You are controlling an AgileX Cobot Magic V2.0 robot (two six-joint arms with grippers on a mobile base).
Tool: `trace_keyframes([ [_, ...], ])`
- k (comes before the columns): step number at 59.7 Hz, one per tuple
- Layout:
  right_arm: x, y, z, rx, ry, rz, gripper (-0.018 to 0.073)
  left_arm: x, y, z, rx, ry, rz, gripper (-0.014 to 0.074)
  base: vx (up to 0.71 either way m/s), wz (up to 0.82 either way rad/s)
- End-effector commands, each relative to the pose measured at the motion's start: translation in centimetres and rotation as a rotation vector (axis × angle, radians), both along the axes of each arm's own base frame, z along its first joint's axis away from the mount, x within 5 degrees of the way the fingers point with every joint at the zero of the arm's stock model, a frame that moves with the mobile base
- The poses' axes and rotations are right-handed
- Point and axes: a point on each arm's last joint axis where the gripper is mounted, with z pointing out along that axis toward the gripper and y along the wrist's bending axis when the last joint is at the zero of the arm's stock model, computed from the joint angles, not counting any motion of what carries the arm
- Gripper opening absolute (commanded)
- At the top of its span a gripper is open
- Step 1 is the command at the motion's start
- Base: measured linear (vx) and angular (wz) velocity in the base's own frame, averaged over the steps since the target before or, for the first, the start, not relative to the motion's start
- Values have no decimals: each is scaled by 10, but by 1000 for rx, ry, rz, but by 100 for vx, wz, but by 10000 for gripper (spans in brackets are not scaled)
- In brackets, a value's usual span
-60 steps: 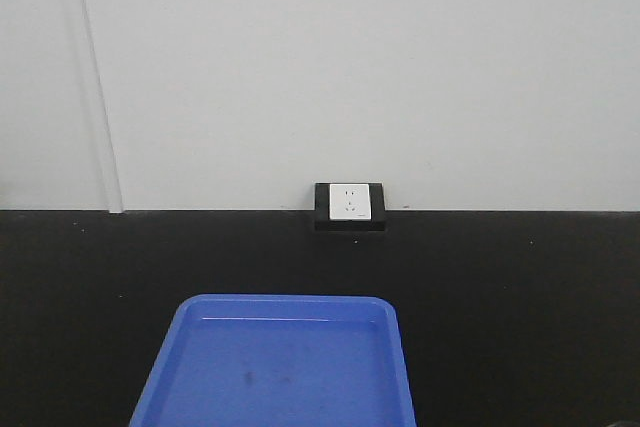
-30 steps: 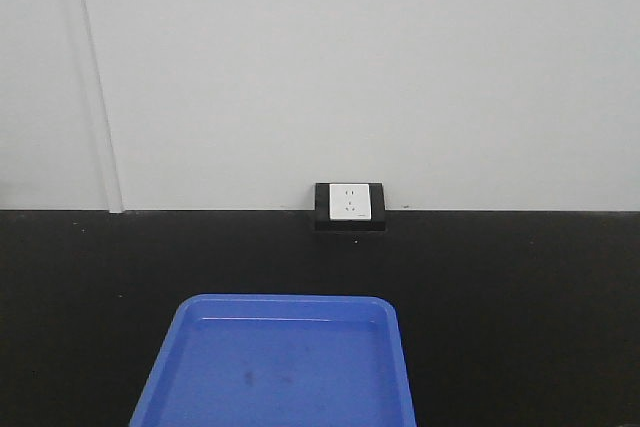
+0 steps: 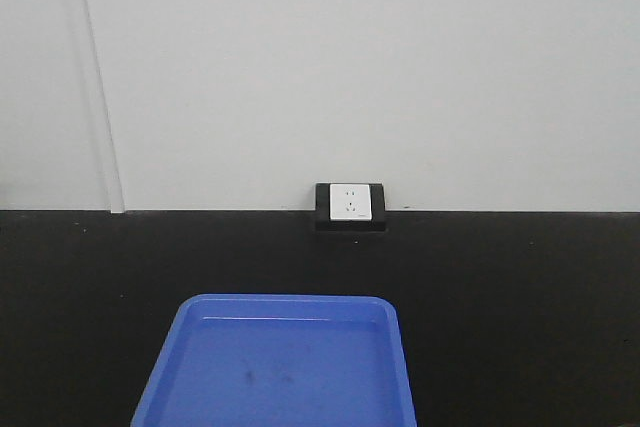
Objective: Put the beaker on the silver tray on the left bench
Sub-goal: 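Hold the beaker in the right gripper while backing away from bench, then turn the base toward the bench with the silver tray, holding beaker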
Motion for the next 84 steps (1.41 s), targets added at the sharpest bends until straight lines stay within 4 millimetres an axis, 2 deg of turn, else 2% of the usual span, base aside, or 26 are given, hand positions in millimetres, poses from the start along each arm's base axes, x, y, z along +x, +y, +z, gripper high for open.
trace_keyframes([
  [1,0,3,14,20,-76,34,-11,2,-1,1,-9,-69,-15,1,-1,1],
  [49,0,3,14,20,-76,34,-11,2,-1,1,-9,-69,-15,1,-12,-5],
  [84,0,3,14,20,-76,34,-11,2,-1,1,-9,-69,-15,1,-26,32],
])
